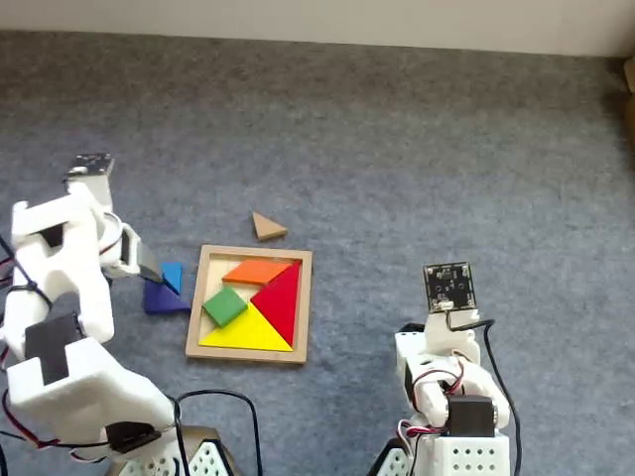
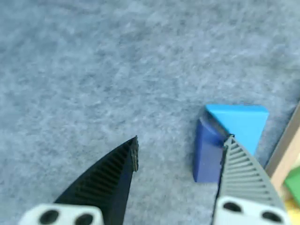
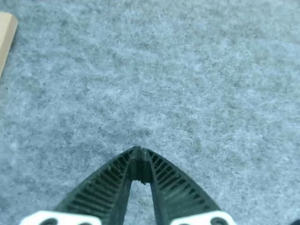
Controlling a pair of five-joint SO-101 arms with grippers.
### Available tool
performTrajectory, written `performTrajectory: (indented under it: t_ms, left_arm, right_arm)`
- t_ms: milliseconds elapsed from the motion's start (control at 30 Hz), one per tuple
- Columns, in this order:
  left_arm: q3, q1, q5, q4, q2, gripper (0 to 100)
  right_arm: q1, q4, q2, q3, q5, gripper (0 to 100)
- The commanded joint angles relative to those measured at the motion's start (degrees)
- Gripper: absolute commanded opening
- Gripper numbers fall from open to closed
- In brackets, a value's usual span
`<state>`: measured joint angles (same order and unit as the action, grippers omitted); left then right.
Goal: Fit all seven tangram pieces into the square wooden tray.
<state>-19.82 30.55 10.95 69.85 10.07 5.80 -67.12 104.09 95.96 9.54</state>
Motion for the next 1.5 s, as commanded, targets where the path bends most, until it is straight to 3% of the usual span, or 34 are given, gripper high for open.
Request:
performTrajectory:
  t_ms: [0, 333, 667, 1000, 1467]
  left_arm:
    - [6.37, -1.71, -0.62, 5.89, -6.9, 28]
    - [8.04, -22.64, -13.63, 6.42, -14.64, 29]
    - [13.58, -34.77, -27.52, -1.49, -1.71, 29]
    - [30.2, -39.16, -31.74, -1.14, 17.27, 28]
    - [44.44, -39.87, -31.38, 9.49, 31.52, 28]
  right_arm:
    - [-0.75, 0.84, 0.57, 5.41, -0.62, 0.5]
    - [-0.75, 0.84, 0.57, 5.41, -0.62, 0.5]
    - [-0.75, 0.84, 0.57, 5.41, -0.62, 0.5]
    - [-0.75, 0.84, 0.57, 5.41, -0.62, 0.5]
    - [-0.75, 0.84, 0.57, 5.41, -0.62, 0.5]
